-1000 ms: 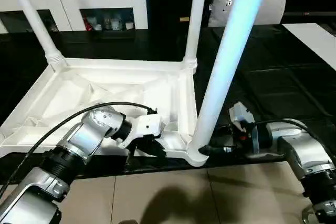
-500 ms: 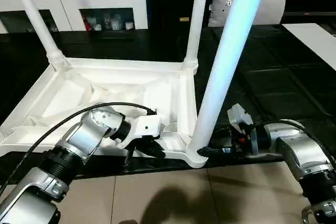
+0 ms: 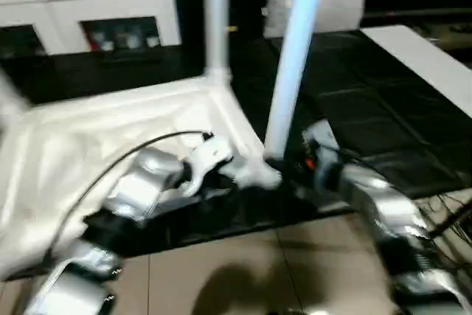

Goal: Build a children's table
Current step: Rotate leg to tighten

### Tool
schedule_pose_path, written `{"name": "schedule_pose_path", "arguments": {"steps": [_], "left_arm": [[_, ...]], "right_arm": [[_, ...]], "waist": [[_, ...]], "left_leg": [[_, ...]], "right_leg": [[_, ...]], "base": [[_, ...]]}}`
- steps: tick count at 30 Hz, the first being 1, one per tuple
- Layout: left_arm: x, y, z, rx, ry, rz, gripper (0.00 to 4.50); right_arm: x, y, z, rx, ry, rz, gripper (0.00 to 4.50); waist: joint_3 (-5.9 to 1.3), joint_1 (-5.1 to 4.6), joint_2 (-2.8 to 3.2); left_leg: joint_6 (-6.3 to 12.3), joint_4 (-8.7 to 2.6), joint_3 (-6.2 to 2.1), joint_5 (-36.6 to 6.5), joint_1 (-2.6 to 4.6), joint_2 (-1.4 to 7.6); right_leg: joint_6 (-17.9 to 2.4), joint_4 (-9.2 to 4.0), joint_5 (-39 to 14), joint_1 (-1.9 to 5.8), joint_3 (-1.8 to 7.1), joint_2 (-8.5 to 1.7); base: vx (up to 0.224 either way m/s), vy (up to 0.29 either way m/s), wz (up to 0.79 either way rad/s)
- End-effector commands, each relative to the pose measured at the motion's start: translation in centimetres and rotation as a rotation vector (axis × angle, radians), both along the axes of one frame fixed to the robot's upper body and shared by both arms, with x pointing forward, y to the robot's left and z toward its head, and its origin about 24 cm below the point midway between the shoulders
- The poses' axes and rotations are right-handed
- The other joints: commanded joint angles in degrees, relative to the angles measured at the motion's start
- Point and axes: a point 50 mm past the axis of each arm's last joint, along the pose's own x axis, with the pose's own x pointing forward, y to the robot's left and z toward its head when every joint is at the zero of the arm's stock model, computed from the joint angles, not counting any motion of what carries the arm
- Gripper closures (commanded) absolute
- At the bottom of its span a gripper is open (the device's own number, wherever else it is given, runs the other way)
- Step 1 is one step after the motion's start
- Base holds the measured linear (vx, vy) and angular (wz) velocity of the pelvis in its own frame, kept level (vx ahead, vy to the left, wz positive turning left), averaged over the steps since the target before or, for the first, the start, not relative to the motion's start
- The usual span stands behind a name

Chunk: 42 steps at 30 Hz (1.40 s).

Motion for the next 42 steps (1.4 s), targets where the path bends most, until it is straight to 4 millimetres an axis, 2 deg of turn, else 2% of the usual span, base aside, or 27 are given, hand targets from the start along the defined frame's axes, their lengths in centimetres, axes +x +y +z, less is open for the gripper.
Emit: {"name": "schedule_pose_path", "arguments": {"steps": [1,2,4,5,7,9,10,12,17,18,19,21,24,28,31,32,36,38,42], "left_arm": [[-0.2,-4.3,1.7,-0.117,-0.045,-0.066,4.5],[-0.1,-4.6,1.8,-0.123,-0.05,-0.05,4.5],[0.0,-4.9,1.9,-0.123,-0.061,-0.037,4.5],[0.1,-4.9,2.0,-0.121,-0.071,-0.024,4.5],[0.4,-4.5,2.0,-0.109,-0.081,-0.013,4.5],[0.4,-4.2,2.0,-0.101,-0.088,-0.014,4.5],[0.4,-3.8,1.8,-0.09,-0.093,-0.025,4.5],[0.4,-3.6,1.8,-0.089,-0.094,-0.037,4.5],[0.2,-2.5,1.4,-0.067,-0.09,-0.075,4.5],[0.1,-2.2,1.3,-0.059,-0.087,-0.097,4.5],[-0.1,-1.7,1.3,-0.045,-0.092,-0.138,4.5],[-0.1,-1.5,1.2,-0.037,-0.094,-0.159,4.5],[-0.7,-0.3,0.9,0.023,-0.089,-0.294,4.5],[-1.2,0.4,0.8,0.057,-0.078,-0.403,4.5],[-1.9,1.3,0.8,0.097,-0.051,-0.528,4.5],[-2.0,1.4,0.8,0.111,-0.051,-0.557,4.5],[-2.5,1.9,0.7,0.147,-0.036,-0.65,4.5],[-2.7,2.0,0.8,0.153,-0.02,-0.694,4.5],[-3.1,1.9,1.0,0.15,-0.01,-0.759,4.5]], "right_arm": [[0.4,2.3,-0.8,0.008,0.032,-0.062,2.57],[0.7,2.4,-0.7,0.029,0.024,-0.084,2.57],[0.9,2.4,-0.5,0.065,0.02,-0.103,2.57],[0.9,2.3,-0.4,0.06,0.009,-0.107,2.01],[0.8,1.6,-0.1,0.062,-0.022,-0.091,1.85],[0.7,1.2,-0.1,0.068,-0.028,-0.085,1.78],[0.4,0.6,0.0,0.077,-0.037,-0.052,1.53],[0.1,0.2,0.0,0.073,-0.043,-0.023,1.41],[-0.6,-2.1,0.3,0.038,-0.084,0.085,1.02],[-0.9,-3.0,0.5,0.022,-0.094,0.122,1.02],[-1.1,-4.0,0.8,-0.005,-0.103,0.169,0.82],[-1.2,-4.4,1.0,-0.019,-0.106,0.188,0.69],[-1.8,-6.0,1.6,-0.085,-0.111,0.304,0.45],[-2.5,-6.2,2.2,-0.091,-0.106,0.436,0.45],[-3.2,-6.0,2.4,-0.108,-0.105,0.597,0.45],[-3.4,-6.0,2.5,-0.108,-0.103,0.624,0.69],[-3.8,-5.6,2.5,-0.104,-0.096,0.709,0.83],[-3.9,-5.4,2.5,-0.103,-0.095,0.746,1.12],[-4.4,-5.3,2.3,-0.098,-0.064,0.829,1.43]], "waist": [[-3.41,0.51,-0.37],[-3.53,0.61,-0.32],[-3.81,1.07,-0.28],[-3.82,1.19,-0.25],[-4.06,1.55,-0.27],[-4.21,1.78,-0.19],[-4.21,1.98,-0.15],[-4.07,2.49,-0.16],[-3.86,3.06,-0.13],[-3.9,3.32,-0.23],[-3.89,3.56,-0.28],[-3.85,3.91,-0.24],[-3.81,4.25,-0.32],[-3.82,4.43,-0.3],[-3.92,4.77,-0.64],[-3.87,4.93,-0.41],[-3.92,5.53,-0.42],[-3.86,5.53,-0.41],[-3.85,5.61,-0.4]], "left_leg": [[3.22,-3.49,-0.29,-9.5,-0.75,0.26],[3.32,-3.47,-0.26,-9.1,-0.64,0.33],[4.35,-3.67,-0.4,-6.9,-0.99,0.76],[4.64,-3.69,-0.41,-6.2,-1.01,0.89],[5.64,-3.58,-0.4,-3.4,-1.13,1.14],[6.43,-3.46,-0.38,-2.2,-1.22,1.21],[6.86,-3.42,-0.33,-1.7,-1.22,1.24],[7.52,-3.39,-0.22,-2.3,-1.24,1.21],[6.61,-3.56,-0.18,-4.4,-1.14,1.28],[6.55,-3.52,-0.17,-4.7,-1.12,1.25],[6.82,-3.51,-0.19,-4.8,-1.06,1.34],[6.63,-3.55,-0.17,-4.8,-1.04,1.39],[6.54,-3.56,-0.16,-5.3,-1.01,1.32],[6.66,-3.55,-0.15,-5.4,-1.07,1.52],[6.78,-3.54,-0.13,-5.0,-1.04,1.7],[6.83,-3.57,-0.16,-4.8,-1.06,1.78],[6.53,-3.56,-0.12,-4.7,-0.95,1.89],[6.07,-3.67,-0.1,-5.1,-0.92,1.94],[5.81,-3.66,-0.09,-5.6,-0.92,1.9]], "right_leg": [[-2.8,-5.92,-28.2,3.26,2.47,-3.5],[-3.2,-5.74,-27.3,3.18,2.57,-3.53],[-4.8,-4.89,-22.3,3.51,2.98,-3.58],[-5.3,-4.7,-20.8,3.5,3.07,-3.53],[-7.7,-3.58,-14.5,3.63,3.47,-3.57],[-9.3,-3.11,-11.1,3.76,3.64,-3.64],[-9.9,-2.97,-10.0,3.74,3.68,-3.66],[-9.7,-3.16,-10.4,3.81,3.68,-3.66],[-8.5,-3.71,-14.7,3.77,3.58,-3.8],[-7.9,-3.81,-15.5,3.81,3.59,-3.79],[-7.8,-3.71,-15.1,3.73,3.65,-3.65],[-8.1,-3.65,-15.0,3.64,3.71,-3.75],[-7.8,-3.75,-16.1,3.65,3.67,-3.76],[-7.9,-3.52,-15.6,3.62,3.7,-3.73],[-8.2,-3.27,-15.2,3.6,3.74,-3.78],[-8.5,-3.2,-15.0,3.51,3.77,-3.82],[-9.0,-3.05,-14.5,3.42,3.86,-3.9],[-8.9,-3.09,-14.9,3.4,3.9,-3.92],[-9.0,-3.1,-15.2,3.45,3.89,-3.89]], "base": [[0.0,0.0,0.0],[0.0,0.0,0.0],[0.0,0.0,0.0],[0.0,0.0,0.0],[0.0,0.0,0.0],[0.0,0.0,0.0],[0.0,0.0,0.0],[0.0,0.0,0.0],[0.0,0.0,0.0],[0.0,0.0,0.0],[0.0,0.0,0.0],[0.0,0.0,0.0],[0.0,0.0,0.0],[0.0,0.0,0.0],[0.0,0.0,0.0],[0.0,0.0,0.0],[0.0,0.0,0.0],[0.0,0.0,0.0],[0.0,0.0,0.0]]}}
